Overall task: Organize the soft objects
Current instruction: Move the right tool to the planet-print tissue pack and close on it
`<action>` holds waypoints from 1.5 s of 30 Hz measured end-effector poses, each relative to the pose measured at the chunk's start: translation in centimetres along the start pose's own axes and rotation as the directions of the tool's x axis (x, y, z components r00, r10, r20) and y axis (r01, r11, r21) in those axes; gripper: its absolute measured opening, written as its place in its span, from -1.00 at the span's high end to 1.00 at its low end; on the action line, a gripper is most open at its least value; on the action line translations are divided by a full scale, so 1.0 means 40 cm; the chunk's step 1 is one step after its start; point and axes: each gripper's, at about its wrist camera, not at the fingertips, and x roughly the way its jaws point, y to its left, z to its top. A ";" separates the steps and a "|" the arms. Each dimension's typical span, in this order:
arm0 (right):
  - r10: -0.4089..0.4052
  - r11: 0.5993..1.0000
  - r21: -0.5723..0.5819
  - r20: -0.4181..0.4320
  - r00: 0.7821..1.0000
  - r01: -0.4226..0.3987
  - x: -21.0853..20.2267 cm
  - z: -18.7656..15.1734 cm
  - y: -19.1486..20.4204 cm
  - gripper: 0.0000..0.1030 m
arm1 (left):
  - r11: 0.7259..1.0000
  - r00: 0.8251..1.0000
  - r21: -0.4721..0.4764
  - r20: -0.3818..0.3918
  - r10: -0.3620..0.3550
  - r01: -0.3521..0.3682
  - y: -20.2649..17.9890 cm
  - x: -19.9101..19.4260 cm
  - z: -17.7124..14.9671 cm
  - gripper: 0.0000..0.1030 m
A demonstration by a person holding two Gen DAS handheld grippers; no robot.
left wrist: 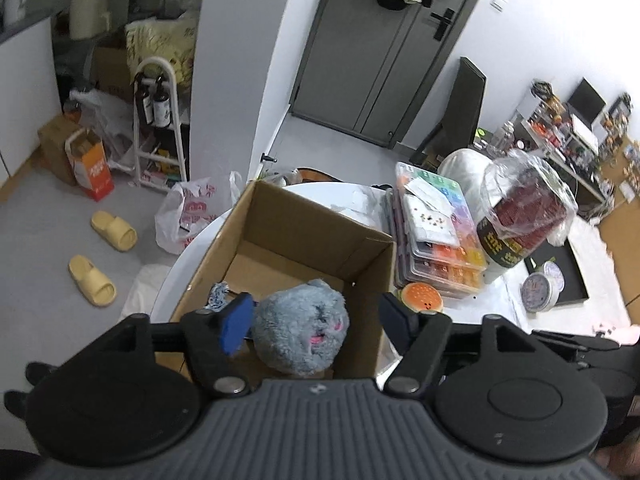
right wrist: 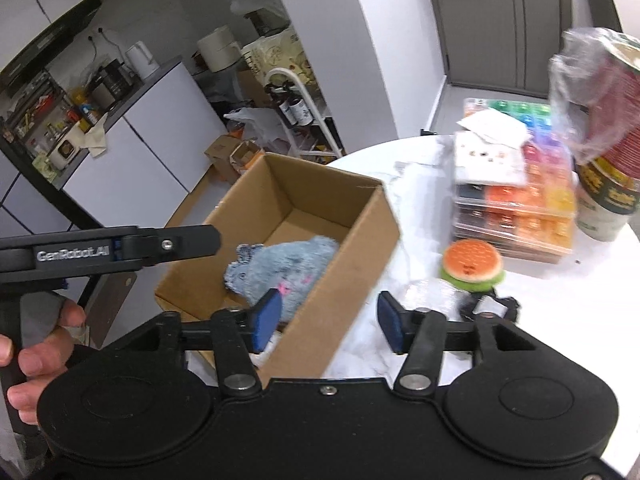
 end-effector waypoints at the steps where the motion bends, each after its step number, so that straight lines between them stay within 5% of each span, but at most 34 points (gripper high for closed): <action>1: -0.008 1.000 0.004 0.000 1.000 0.008 -0.005 -0.005 -0.010 -0.17 | 1.000 1.000 0.010 0.001 0.002 -0.002 -0.011 -0.002 -0.003 -0.38; 8: -0.048 0.998 0.037 -0.004 0.999 0.048 -0.031 -0.042 -0.081 -0.50 | 0.999 1.000 0.041 -0.016 -0.015 0.015 -0.075 -0.002 -0.029 -0.41; 21: -0.147 0.983 0.101 -0.045 0.988 0.151 0.007 -0.129 -0.206 -0.60 | 0.993 0.999 0.110 -0.031 -0.025 0.028 -0.184 0.010 -0.060 -0.41; 30: -0.233 0.965 0.112 -0.062 0.971 0.238 0.056 -0.167 -0.232 -0.93 | 0.988 0.999 0.154 -0.041 -0.009 0.015 -0.241 0.032 -0.073 -0.41; 45: -0.306 0.948 0.044 -0.137 0.942 0.315 0.111 -0.199 -0.245 -0.94 | 0.981 0.994 0.193 -0.113 -0.003 0.025 -0.312 0.117 -0.073 -0.41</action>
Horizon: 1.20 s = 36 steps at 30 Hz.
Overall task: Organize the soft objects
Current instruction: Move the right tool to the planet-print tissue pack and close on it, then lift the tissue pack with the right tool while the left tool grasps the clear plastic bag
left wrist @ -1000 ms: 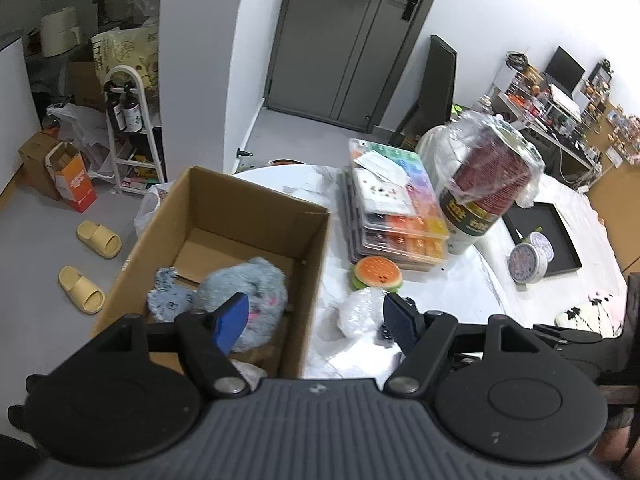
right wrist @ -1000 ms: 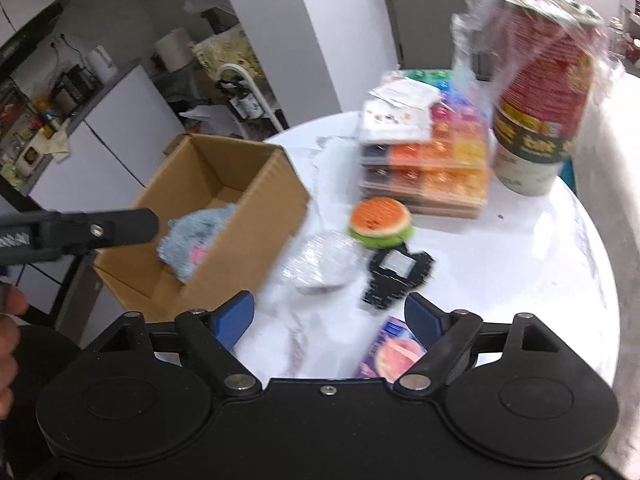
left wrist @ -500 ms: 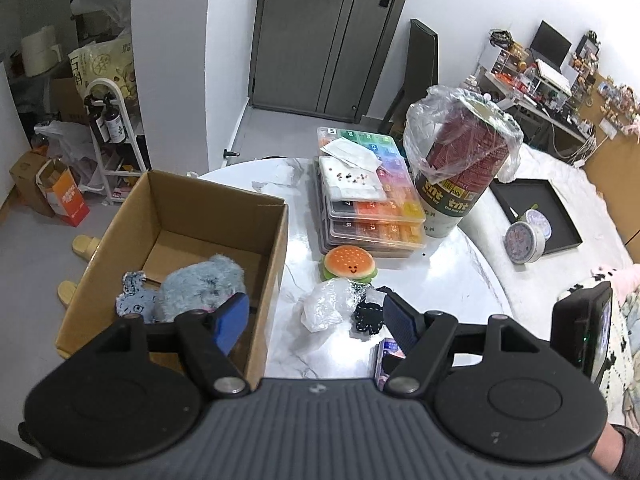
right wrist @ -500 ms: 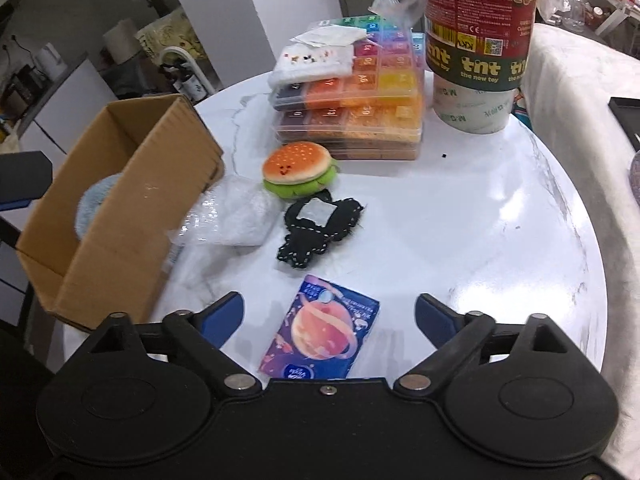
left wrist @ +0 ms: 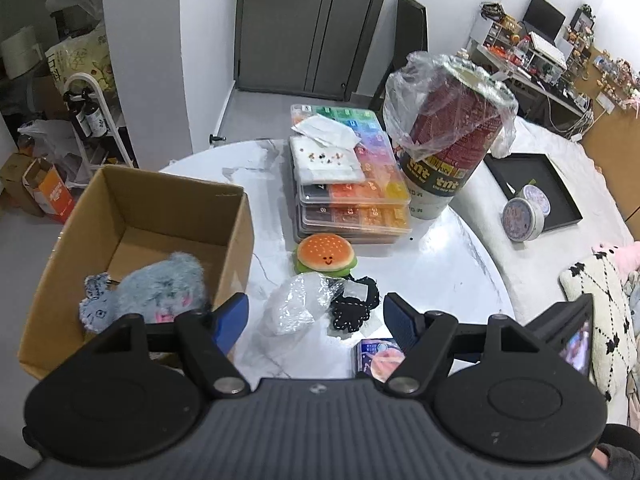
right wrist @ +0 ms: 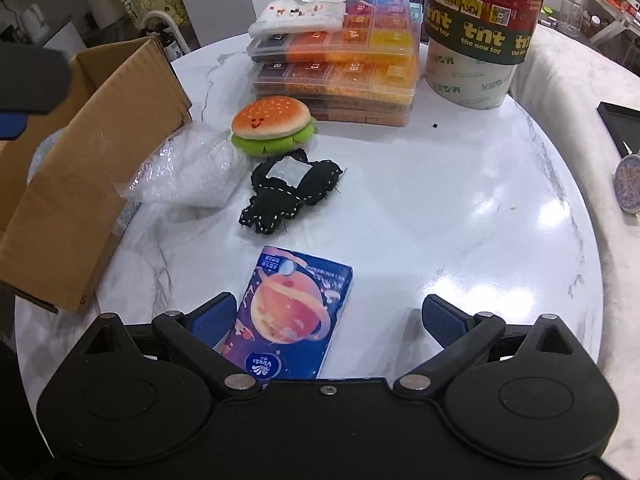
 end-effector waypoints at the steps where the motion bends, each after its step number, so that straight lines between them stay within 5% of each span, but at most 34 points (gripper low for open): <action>1: -0.002 1.000 0.010 -0.004 1.000 0.002 -0.002 -0.002 -0.007 -0.93 | 1.000 1.000 0.000 -0.008 0.004 -0.004 -0.004 0.010 0.001 -0.41; 6: 0.019 0.998 0.057 -0.017 1.000 -0.018 -0.010 -0.010 -0.042 -0.76 | 0.998 0.999 0.046 -0.020 0.032 -0.031 -0.032 0.045 -0.002 -0.41; 13: 0.090 0.993 0.070 0.002 0.996 -0.090 -0.030 -0.014 -0.058 0.05 | 0.987 0.995 0.139 -0.042 0.092 -0.085 -0.069 0.113 -0.009 -0.41; 26: 0.075 0.987 0.142 0.001 0.997 -0.074 -0.028 -0.007 -0.104 0.06 | 0.966 0.975 0.185 -0.097 0.199 -0.179 -0.074 0.241 -0.025 -0.41; 32: 0.064 0.991 0.119 -0.001 0.998 -0.064 -0.025 -0.004 -0.100 0.03 | 0.950 0.969 0.216 -0.052 0.242 -0.226 -0.082 0.255 -0.032 -0.41; 36: 0.053 0.993 0.108 -0.003 0.999 -0.052 -0.025 -0.005 -0.092 0.05 | 0.945 0.965 0.216 -0.036 0.261 -0.247 -0.086 0.256 -0.033 -0.19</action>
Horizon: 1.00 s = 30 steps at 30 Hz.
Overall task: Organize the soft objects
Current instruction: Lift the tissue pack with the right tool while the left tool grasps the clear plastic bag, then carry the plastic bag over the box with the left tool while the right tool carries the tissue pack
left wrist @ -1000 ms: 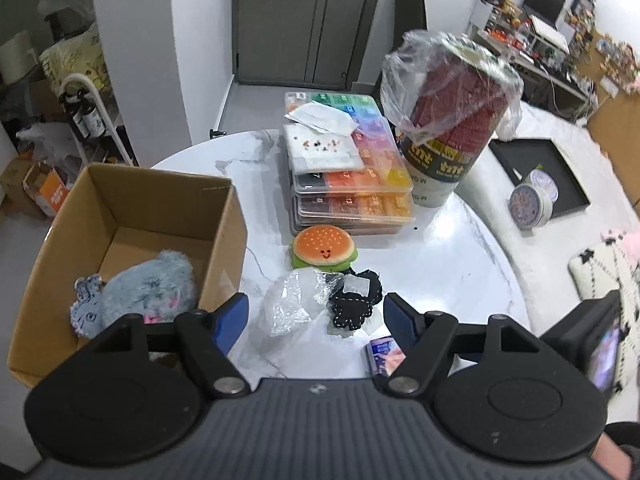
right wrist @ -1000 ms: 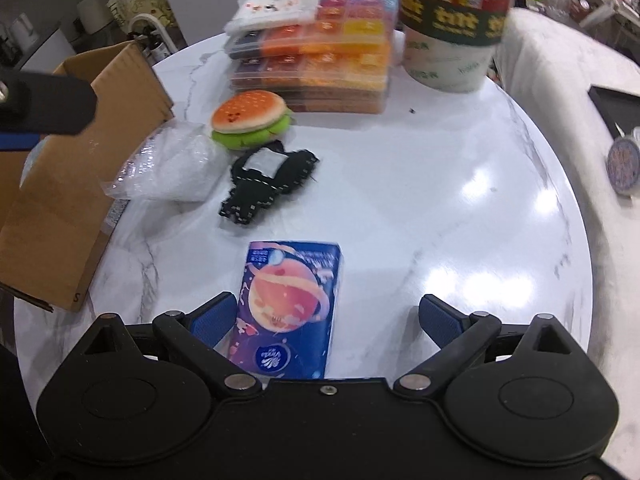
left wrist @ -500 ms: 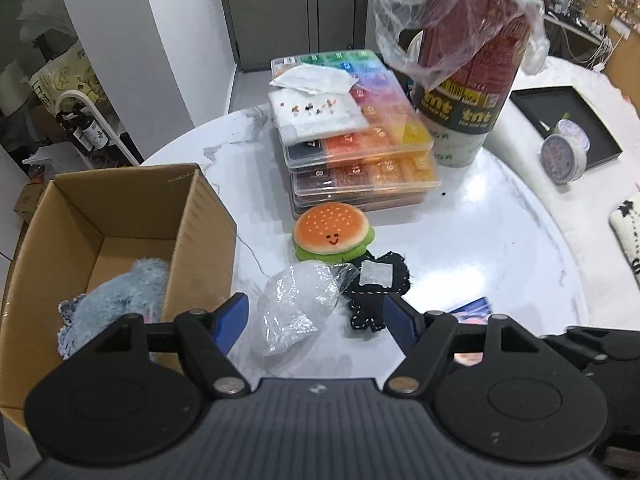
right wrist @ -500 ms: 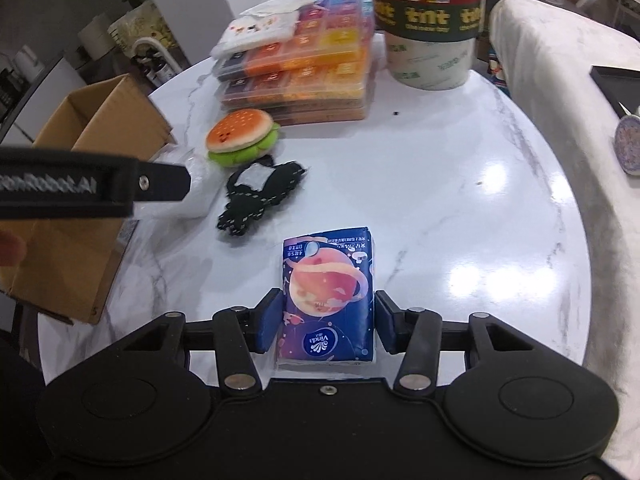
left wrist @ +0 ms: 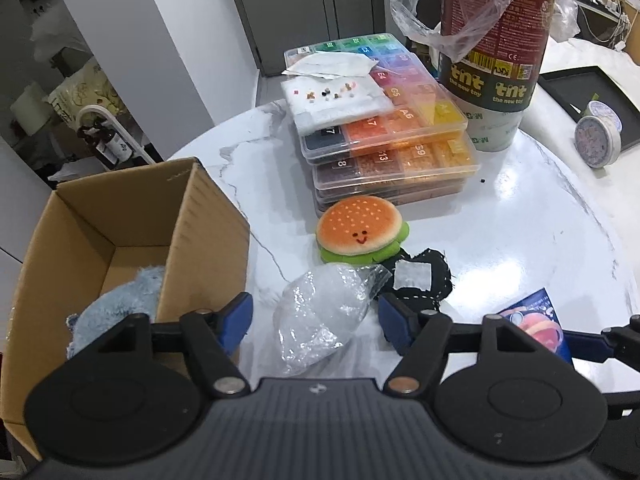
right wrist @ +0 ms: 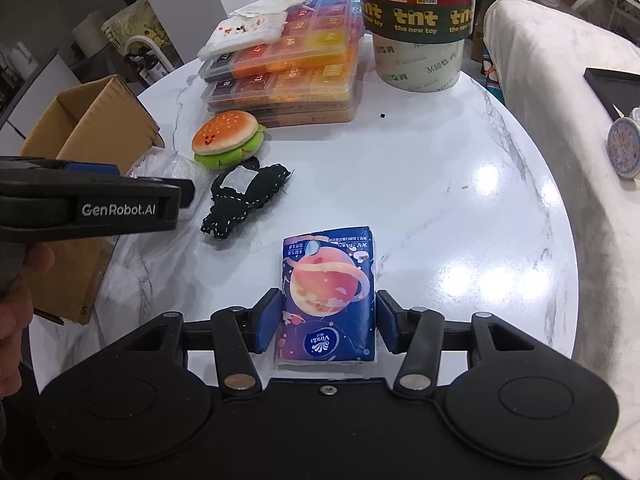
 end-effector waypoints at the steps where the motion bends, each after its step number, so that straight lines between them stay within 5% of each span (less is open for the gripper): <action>1: 0.001 1.000 0.002 0.000 1.000 -0.001 -0.001 0.000 -0.001 0.06 | 1.000 1.000 0.004 -0.004 -0.010 0.010 -0.001 0.000 -0.001 0.06; 10: 0.020 0.999 0.046 0.017 1.000 -0.021 -0.037 0.012 -0.018 0.11 | 0.999 0.998 -0.006 -0.013 -0.054 0.054 0.011 -0.034 -0.002 0.42; 30: 0.060 0.998 -0.007 0.115 0.992 -0.059 -0.165 0.098 0.082 0.11 | 0.986 0.986 -0.066 0.069 -0.151 0.156 0.109 -0.189 0.024 0.49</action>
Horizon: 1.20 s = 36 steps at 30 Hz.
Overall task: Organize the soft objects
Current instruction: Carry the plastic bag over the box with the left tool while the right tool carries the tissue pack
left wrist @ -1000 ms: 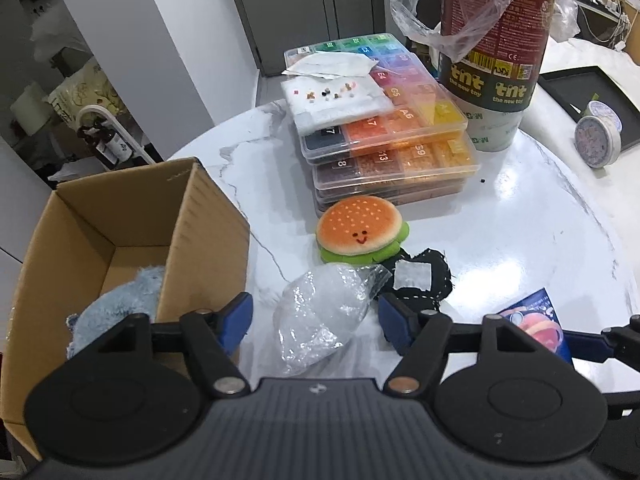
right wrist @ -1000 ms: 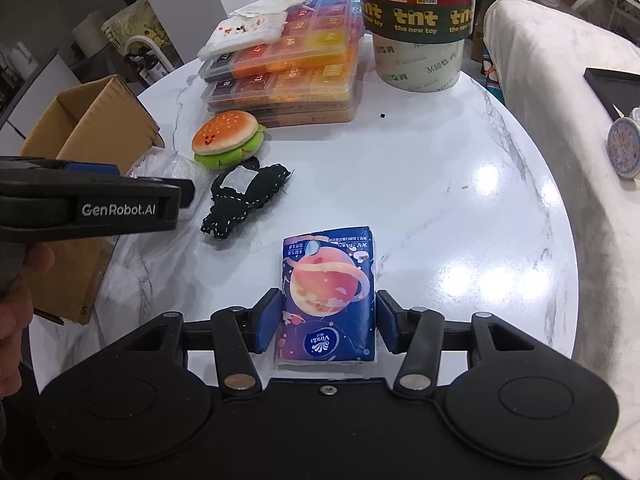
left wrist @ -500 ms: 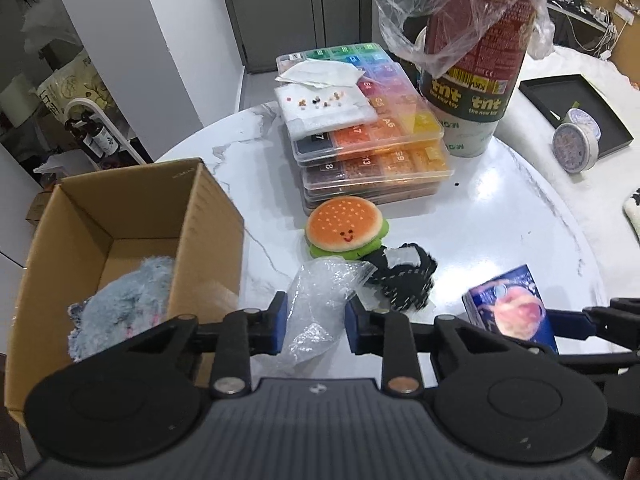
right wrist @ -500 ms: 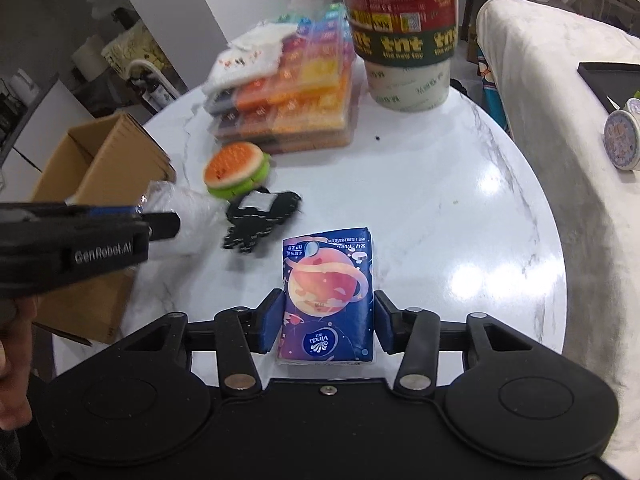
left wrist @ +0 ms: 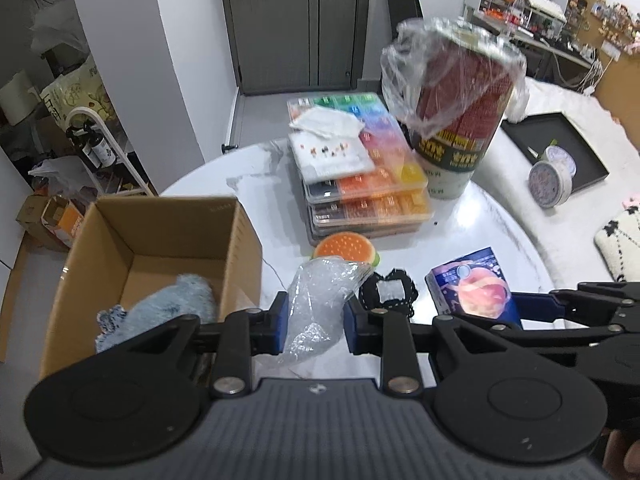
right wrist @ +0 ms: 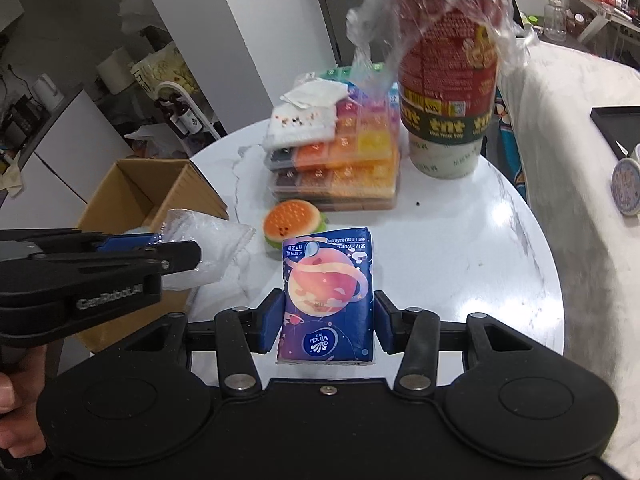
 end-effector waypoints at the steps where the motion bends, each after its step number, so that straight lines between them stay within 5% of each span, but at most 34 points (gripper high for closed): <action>1: 0.002 1.000 -0.004 0.003 1.000 -0.002 -0.003 0.004 0.007 0.11 | 1.000 1.000 -0.004 0.008 -0.002 0.002 0.007 -0.010 0.004 0.48; 21: 0.060 0.994 -0.095 0.049 0.997 -0.055 -0.027 0.079 0.172 0.11 | 0.998 0.997 -0.062 0.079 0.010 -0.005 0.194 -0.114 0.027 0.49; 36: 0.102 0.984 -0.152 0.053 0.993 -0.093 0.000 0.120 0.283 0.11 | 0.986 0.997 -0.162 0.060 0.046 -0.036 0.371 -0.057 0.043 0.48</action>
